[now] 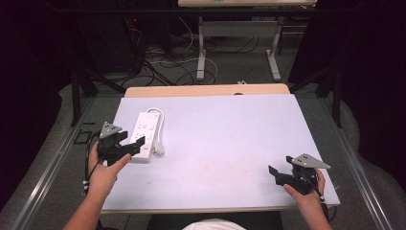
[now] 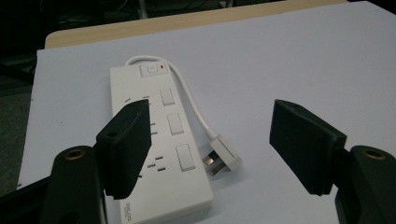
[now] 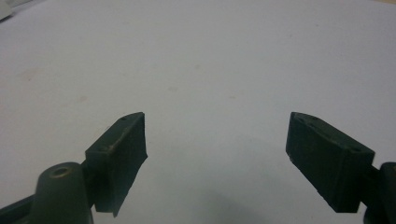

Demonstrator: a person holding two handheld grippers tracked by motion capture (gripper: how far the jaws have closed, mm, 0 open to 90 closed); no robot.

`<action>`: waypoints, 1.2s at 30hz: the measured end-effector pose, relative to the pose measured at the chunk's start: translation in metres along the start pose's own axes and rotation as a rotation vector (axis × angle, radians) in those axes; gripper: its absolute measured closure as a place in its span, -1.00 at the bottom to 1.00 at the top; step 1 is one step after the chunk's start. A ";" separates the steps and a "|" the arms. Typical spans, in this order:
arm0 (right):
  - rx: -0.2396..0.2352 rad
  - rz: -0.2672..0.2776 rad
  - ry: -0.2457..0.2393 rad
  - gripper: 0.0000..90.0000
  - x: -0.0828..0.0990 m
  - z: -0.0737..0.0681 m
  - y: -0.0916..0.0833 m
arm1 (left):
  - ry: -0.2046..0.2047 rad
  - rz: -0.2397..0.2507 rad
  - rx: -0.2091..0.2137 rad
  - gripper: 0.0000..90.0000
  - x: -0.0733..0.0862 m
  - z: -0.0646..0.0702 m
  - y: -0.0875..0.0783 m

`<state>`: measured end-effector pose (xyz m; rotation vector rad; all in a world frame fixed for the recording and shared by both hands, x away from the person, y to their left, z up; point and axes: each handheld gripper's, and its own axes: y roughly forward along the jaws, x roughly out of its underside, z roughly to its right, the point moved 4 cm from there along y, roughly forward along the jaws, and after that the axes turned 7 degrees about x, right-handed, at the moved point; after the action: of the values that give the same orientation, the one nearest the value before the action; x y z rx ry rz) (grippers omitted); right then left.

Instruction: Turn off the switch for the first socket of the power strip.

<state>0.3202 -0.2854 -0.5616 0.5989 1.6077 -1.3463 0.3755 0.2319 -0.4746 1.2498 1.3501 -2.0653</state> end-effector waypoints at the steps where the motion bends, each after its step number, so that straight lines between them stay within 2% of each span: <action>1: 0.000 0.000 0.000 -0.56 0.000 0.000 0.000 | -0.001 0.000 0.001 -0.32 -0.002 0.000 0.000; 16: 0.000 -0.009 0.011 -0.56 0.000 -0.001 0.000 | -0.004 -0.015 0.019 -0.11 -0.031 -0.001 0.008; 25: 0.001 -0.005 0.011 -0.56 0.000 0.000 -0.001 | -0.032 -0.035 0.020 0.08 -0.047 -0.004 0.017; 31: 0.001 -0.006 0.012 -0.56 0.000 0.000 -0.001 | -0.074 -0.022 0.033 0.23 -0.058 -0.008 0.025; 36: 0.004 -0.004 0.016 -0.56 0.001 0.000 0.000 | -0.090 -0.055 0.042 0.37 -0.062 -0.012 0.030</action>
<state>0.3198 -0.2858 -0.5619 0.6099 1.6202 -1.3514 0.4357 0.2189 -0.4409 1.1340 1.3220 -2.1705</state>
